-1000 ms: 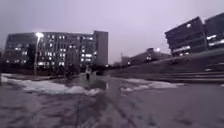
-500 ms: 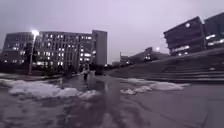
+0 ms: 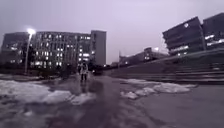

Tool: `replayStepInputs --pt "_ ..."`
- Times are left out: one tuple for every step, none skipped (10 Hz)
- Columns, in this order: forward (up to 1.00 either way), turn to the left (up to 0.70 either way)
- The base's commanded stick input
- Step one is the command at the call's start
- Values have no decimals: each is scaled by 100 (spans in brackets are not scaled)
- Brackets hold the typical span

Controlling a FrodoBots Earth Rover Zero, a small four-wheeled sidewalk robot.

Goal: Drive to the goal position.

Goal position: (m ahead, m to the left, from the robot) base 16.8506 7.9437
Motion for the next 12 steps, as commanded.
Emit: replayStepInputs --pt "100 0" --pt "100 0" --pt "100 0" --pt "100 0" --pt "100 0" --pt "100 0" --pt "100 0" --pt "100 0" --pt "100 0" --pt "100 0" --pt "100 0" --pt "100 0"
